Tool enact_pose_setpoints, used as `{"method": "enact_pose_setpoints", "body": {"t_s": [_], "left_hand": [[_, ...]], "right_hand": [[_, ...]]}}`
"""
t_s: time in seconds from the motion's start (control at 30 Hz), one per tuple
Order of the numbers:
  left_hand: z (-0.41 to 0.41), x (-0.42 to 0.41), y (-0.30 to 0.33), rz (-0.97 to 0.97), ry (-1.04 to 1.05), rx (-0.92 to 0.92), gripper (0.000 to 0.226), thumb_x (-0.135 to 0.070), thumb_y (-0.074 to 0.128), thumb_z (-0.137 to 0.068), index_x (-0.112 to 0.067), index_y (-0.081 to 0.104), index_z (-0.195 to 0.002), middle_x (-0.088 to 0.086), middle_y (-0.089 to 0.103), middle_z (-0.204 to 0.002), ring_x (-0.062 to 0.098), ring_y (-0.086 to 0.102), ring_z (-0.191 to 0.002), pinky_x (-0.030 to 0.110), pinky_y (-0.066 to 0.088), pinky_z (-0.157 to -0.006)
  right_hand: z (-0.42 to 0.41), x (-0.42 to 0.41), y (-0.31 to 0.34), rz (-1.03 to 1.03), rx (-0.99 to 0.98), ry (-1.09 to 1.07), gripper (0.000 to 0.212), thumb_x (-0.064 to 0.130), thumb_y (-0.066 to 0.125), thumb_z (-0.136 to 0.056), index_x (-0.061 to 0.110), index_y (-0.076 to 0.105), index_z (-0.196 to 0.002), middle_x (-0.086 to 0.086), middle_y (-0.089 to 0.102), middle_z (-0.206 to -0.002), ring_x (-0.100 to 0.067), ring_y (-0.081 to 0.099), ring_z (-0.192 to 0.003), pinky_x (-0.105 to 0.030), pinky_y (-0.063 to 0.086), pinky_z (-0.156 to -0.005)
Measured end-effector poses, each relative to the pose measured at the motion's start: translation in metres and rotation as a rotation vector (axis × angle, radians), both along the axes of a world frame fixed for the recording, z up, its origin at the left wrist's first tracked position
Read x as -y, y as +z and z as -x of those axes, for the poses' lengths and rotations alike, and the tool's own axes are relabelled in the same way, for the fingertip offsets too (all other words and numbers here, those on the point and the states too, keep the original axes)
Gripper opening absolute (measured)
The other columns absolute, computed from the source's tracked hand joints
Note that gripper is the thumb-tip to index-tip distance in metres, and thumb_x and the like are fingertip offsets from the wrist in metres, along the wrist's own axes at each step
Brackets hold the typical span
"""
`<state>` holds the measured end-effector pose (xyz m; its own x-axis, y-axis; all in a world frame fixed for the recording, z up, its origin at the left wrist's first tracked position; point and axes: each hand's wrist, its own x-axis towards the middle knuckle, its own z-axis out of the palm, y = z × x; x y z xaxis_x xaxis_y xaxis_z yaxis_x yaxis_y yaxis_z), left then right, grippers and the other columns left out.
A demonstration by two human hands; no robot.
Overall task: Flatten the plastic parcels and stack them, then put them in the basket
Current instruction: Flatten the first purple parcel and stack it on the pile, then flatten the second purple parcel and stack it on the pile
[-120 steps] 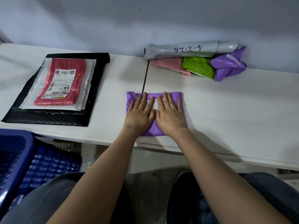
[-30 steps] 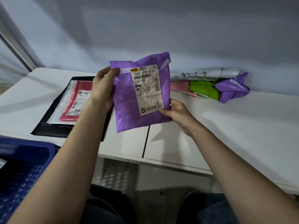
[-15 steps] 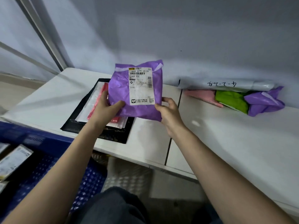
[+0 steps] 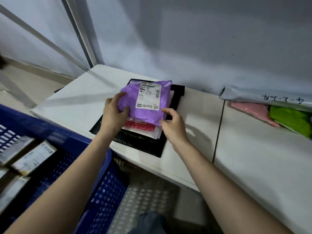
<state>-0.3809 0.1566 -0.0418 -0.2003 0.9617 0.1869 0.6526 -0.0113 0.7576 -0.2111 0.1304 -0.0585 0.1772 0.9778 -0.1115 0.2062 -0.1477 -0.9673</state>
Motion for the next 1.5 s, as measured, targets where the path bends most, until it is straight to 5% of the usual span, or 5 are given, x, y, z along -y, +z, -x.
{"method": "enact_pose_setpoints", "body": {"t_s": [0.3, 0.5, 0.97, 1.23, 1.5], "left_hand": [[-0.031, -0.02, -0.026, 0.12, -0.124, -0.42, 0.061, -0.052, 0.047, -0.089, -0.029, 0.035, -0.143, 0.011, 0.025, -0.154, 0.029, 0.024, -0.141, 0.047, 0.016, -0.115], [-0.044, -0.026, -0.043, 0.383, -0.216, -0.667, 0.058, -0.065, 0.026, -0.09, -0.045, 0.019, -0.144, 0.001, 0.007, -0.16, 0.027, 0.0, -0.147, 0.057, -0.004, -0.113], [-0.084, -0.011, -0.006, 0.148, -0.247, -0.58, 0.064, -0.051, 0.035, -0.094, -0.03, 0.012, -0.15, 0.002, 0.001, -0.16, 0.02, -0.006, -0.148, 0.047, -0.005, -0.118], [-0.18, 0.005, 0.036, -0.023, -0.366, -0.418, 0.071, -0.049, 0.047, -0.091, -0.026, 0.016, -0.15, 0.001, 0.011, -0.159, 0.019, 0.002, -0.148, 0.047, 0.001, -0.118], [-0.282, 0.038, 0.036, -0.022, -0.547, -0.393, 0.071, -0.05, 0.047, -0.091, -0.027, 0.016, -0.15, 0.001, 0.01, -0.16, 0.018, 0.001, -0.148, 0.044, 0.002, -0.118]], "right_hand": [[0.003, -0.005, -0.007, 0.157, 0.116, 0.18, 0.062, -0.005, 0.058, -0.076, 0.007, 0.047, -0.136, -0.007, 0.043, -0.136, -0.024, 0.051, -0.121, -0.039, 0.042, -0.105], [0.006, -0.006, -0.012, 0.2, 0.115, 0.159, 0.056, 0.0, 0.055, -0.079, 0.006, 0.05, -0.134, -0.007, 0.045, -0.118, -0.027, 0.055, -0.11, -0.037, 0.046, -0.099], [-0.071, -0.001, 0.016, 0.106, 0.199, 0.085, 0.053, 0.005, 0.054, -0.083, 0.017, 0.049, -0.135, -0.013, 0.059, -0.115, -0.019, 0.055, -0.093, -0.025, 0.041, -0.078], [-0.182, 0.022, 0.045, 0.014, 0.306, -0.105, 0.053, 0.011, 0.056, -0.085, 0.02, 0.048, -0.136, 0.0, 0.05, -0.138, -0.016, 0.047, -0.126, -0.023, 0.039, -0.094], [-0.277, 0.064, 0.062, -0.085, 0.486, -0.293, 0.028, 0.007, 0.056, -0.082, 0.013, 0.065, -0.108, -0.002, 0.068, -0.1, -0.018, 0.061, -0.093, -0.014, 0.033, -0.056]]}}
